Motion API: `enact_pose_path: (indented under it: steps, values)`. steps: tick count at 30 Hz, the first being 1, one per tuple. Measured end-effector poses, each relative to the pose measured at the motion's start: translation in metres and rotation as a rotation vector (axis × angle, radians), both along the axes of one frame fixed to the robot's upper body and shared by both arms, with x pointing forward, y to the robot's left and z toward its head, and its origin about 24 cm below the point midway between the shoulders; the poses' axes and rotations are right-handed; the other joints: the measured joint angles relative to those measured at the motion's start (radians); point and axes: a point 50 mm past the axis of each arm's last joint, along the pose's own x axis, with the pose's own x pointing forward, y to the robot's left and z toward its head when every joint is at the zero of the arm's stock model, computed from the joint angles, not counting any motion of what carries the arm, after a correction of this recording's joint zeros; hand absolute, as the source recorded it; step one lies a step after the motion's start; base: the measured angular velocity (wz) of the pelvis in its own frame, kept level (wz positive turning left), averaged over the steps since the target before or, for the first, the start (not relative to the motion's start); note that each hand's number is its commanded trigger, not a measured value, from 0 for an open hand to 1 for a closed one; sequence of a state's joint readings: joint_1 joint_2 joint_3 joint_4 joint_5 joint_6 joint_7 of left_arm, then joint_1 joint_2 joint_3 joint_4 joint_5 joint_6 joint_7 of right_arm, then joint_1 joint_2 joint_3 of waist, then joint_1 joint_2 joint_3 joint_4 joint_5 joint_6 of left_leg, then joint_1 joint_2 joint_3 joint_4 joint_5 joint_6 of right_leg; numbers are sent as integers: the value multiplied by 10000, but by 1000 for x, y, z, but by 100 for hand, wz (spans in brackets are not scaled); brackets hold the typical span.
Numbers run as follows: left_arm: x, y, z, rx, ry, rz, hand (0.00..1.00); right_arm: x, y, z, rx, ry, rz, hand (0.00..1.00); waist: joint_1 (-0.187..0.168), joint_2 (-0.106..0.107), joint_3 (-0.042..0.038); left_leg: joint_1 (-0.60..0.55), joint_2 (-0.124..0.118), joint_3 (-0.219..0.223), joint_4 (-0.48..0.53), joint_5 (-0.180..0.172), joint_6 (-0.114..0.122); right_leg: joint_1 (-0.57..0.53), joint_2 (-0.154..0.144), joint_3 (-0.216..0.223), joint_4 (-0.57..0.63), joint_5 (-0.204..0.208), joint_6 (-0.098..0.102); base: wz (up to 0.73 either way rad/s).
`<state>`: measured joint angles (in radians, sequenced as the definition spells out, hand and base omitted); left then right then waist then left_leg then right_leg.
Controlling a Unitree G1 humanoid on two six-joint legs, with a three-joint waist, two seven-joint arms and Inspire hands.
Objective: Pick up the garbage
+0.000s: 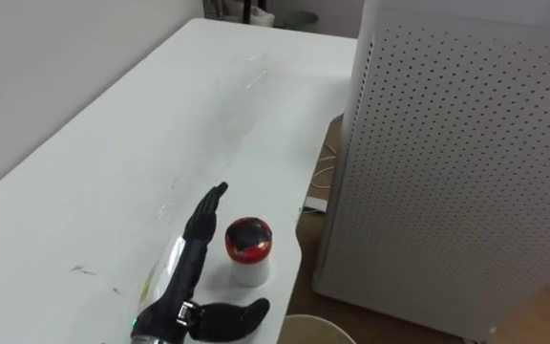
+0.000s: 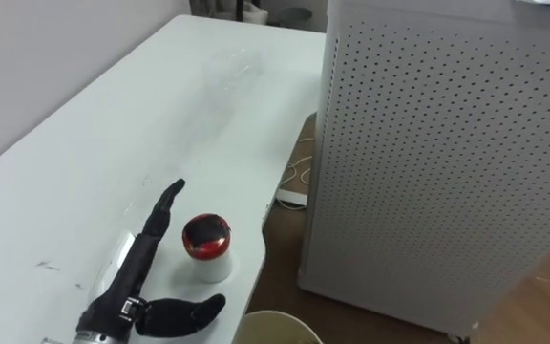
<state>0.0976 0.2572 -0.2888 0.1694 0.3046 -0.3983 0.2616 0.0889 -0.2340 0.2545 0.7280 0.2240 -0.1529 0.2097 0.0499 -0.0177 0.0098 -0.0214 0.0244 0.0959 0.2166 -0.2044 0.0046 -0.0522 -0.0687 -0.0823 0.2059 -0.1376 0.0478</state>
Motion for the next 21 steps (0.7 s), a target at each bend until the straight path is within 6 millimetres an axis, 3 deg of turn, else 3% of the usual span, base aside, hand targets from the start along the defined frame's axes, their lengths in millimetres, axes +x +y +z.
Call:
enact_pose_path:
  steps: [14,21]
  values:
    - [-2,2,-2,-77,197,-19,0,0,0,0,94,11,174,100,-183,-6,1,1,8,42,-34,0,0,-17,0,-18,16,13,-7,0]
    - [-4,13,-12,-323,556,733,0,4,1,4,134,-239,151,100,-168,-10,3,76,10,45,-57,0,1,24,-1,-34,-9,12,-6,0]
